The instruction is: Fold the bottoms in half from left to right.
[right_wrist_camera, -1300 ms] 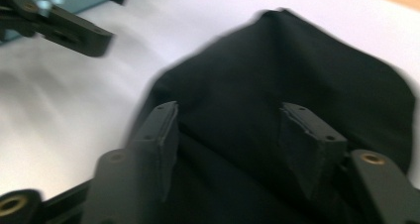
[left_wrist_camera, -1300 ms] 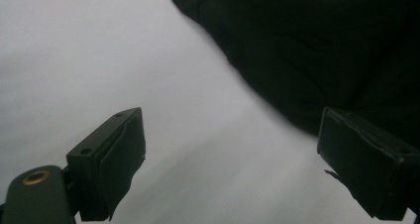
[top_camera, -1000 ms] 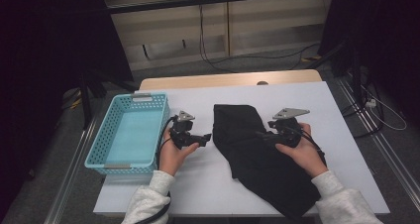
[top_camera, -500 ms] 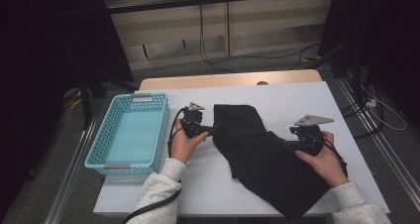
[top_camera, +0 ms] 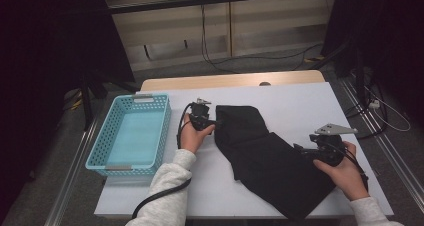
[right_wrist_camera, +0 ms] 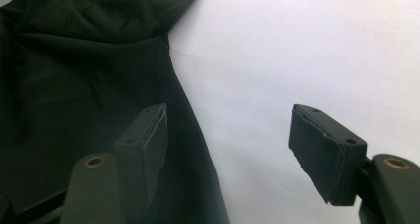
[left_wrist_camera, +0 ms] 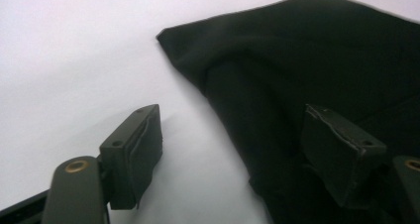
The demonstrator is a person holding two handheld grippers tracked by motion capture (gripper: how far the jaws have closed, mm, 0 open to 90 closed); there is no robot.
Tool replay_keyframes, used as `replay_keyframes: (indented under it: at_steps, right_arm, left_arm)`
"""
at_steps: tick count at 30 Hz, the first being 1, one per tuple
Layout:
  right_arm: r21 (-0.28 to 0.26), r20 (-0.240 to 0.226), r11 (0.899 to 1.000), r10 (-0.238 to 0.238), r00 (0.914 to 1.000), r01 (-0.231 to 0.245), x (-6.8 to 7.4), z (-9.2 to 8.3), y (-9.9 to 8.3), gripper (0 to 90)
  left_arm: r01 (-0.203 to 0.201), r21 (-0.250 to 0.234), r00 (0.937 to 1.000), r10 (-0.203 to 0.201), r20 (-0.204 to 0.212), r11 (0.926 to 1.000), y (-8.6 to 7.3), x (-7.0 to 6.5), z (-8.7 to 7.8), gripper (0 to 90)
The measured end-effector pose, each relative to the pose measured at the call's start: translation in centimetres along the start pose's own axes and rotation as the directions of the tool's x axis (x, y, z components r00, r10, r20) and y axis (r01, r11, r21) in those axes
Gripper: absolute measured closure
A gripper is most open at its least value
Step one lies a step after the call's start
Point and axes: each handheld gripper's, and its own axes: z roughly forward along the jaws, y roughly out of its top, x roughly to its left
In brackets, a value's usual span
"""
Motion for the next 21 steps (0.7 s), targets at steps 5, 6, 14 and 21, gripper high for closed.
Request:
replay_keyframes:
  at_steps: [5,6,14,21]
  right_arm:
    - [0.008,0.010,1.000,-0.003,0.9999,0.003,-0.1,-0.3,-0.4,31.3]
    - [0.010,0.010,1.000,-0.007,0.9999,0.007,-0.1,-0.2,-0.4,31.3]
    - [0.015,-0.002,1.000,-0.018,0.9998,0.018,0.3,-0.1,-0.3,31.3]
    - [0.014,0.011,1.000,0.000,0.9999,0.000,-0.1,-0.3,-0.4,28.1]
  left_arm:
    - [-0.014,0.021,0.9996,0.013,0.024,0.9997,0.3,-1.9,0.4,44.6]
    - [-0.015,0.026,0.9996,0.014,0.026,0.9996,0.3,-2.0,0.4,49.4]
    - [0.057,0.020,0.9963,-0.058,0.063,0.9982,0.4,-1.7,0.0,82.1]
    - [0.111,-0.012,0.9937,-0.111,-0.016,0.9938,-0.2,1.5,-2.7,83.6]
